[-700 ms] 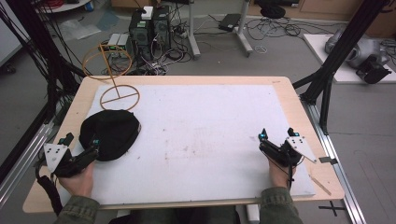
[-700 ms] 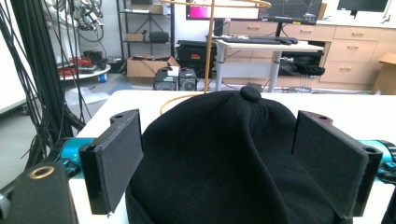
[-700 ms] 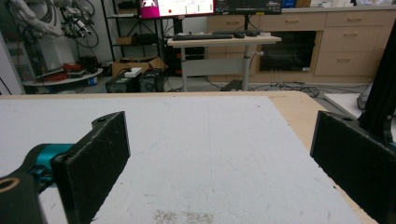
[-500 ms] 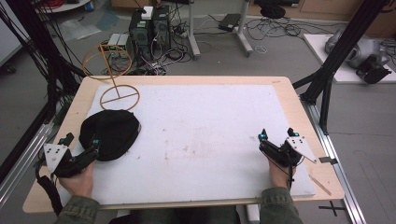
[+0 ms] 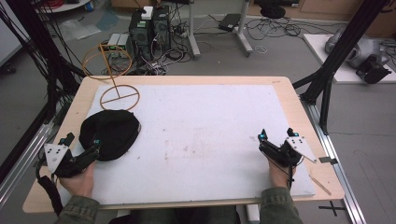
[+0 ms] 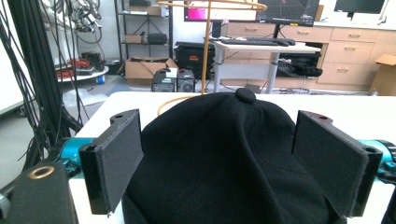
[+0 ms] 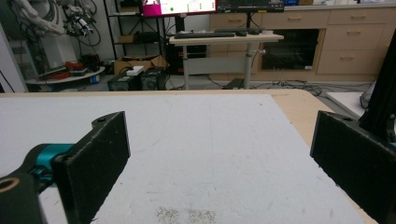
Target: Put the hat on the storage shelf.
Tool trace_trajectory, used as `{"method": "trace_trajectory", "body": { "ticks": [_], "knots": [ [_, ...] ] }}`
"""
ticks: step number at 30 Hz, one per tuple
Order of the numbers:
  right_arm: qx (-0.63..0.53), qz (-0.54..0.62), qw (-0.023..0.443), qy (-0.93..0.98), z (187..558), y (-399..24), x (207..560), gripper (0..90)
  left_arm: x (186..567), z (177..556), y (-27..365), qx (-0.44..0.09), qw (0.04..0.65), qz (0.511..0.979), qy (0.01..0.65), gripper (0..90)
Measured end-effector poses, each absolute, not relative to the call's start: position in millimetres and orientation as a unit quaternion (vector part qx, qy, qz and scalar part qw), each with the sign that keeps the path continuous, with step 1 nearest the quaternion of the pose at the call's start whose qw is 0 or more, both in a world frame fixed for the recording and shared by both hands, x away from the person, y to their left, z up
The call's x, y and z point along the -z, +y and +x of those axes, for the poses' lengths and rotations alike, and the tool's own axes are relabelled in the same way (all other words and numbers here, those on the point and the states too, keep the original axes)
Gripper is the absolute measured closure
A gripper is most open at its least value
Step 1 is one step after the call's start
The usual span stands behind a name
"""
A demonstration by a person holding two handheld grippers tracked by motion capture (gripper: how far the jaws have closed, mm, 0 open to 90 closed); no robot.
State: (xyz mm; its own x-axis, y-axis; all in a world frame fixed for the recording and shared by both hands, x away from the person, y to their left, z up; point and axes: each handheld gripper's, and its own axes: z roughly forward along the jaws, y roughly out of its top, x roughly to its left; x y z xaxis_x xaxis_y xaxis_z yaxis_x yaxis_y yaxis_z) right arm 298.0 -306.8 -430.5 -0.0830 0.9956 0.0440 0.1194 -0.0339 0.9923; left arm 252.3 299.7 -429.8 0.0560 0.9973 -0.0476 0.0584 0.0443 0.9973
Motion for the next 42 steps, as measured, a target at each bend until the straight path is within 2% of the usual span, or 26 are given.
{"method": "trace_trajectory", "body": {
  "ticks": [42],
  "knots": [
    [-0.499, 0.513, 0.430, 0.550, 299, -306, 432, 3.8, 421, 266, 296, -0.415, 0.532, 0.543, 0.500, 16.7]
  ]
}}
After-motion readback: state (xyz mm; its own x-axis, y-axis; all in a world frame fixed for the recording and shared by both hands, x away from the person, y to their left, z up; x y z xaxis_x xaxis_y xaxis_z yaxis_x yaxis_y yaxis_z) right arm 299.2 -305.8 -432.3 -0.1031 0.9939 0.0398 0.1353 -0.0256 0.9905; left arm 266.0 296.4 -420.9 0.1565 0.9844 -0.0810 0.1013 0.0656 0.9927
